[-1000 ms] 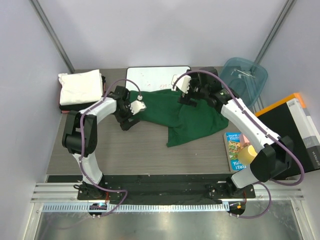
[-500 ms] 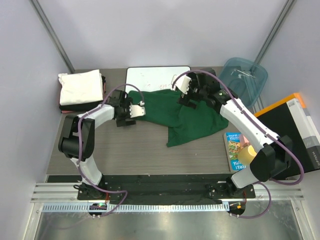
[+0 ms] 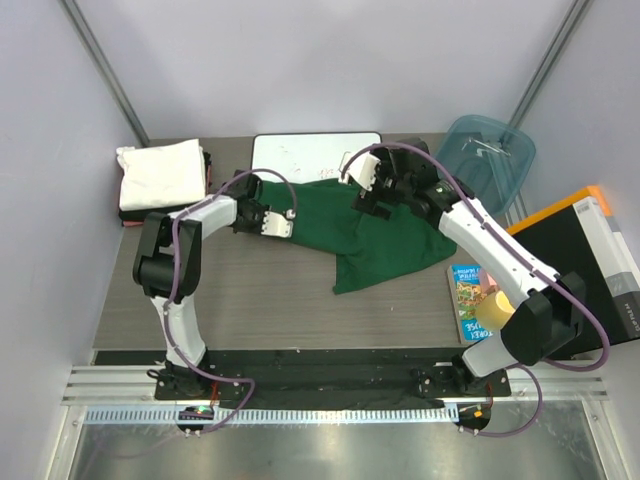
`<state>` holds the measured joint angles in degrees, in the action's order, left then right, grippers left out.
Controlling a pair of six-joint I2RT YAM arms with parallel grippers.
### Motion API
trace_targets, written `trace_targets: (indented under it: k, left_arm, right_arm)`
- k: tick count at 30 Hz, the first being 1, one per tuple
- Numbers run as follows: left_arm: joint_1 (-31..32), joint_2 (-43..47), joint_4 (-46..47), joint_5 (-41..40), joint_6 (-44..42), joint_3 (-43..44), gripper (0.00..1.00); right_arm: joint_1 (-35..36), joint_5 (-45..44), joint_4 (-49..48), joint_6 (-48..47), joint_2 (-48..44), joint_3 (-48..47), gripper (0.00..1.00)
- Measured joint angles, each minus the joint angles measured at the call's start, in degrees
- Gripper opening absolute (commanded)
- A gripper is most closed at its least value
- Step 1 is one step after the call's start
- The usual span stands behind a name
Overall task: Fold and stack the t-shirts
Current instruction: Flatten out the tshirt
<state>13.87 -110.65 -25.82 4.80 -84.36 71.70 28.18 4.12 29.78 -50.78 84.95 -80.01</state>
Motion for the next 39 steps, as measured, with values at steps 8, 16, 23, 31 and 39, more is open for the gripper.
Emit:
trace_targets:
  k: [8,16,23,31,39]
  left_arm:
    - [0.09,-5.99,-14.19,-0.48,2.67,11.23,0.00]
    - [-0.44,-6.73,-24.11,2.93,16.72,22.08,0.00]
    - [-0.22,-6.19,-27.61,1.99,24.00,25.38,0.00]
    - [0.22,-2.36,-29.35,1.03,27.28,25.46,0.00]
    - [0.39,-0.31,-28.98,-0.37,27.43,24.41,0.00]
  right_arm:
    - [2.69,4.94,5.95,4.79,-0.72,0.04,0.98]
    - [12.85,10.95,6.62,10.47,-0.63,14.88,0.97]
    - [15.69,14.25,5.70,7.58,4.46,19.26,0.97]
    - [15.47,14.23,-0.24,5.27,9.86,19.23,0.89]
    - [15.47,14.27,-1.53,2.71,14.08,18.58,0.15]
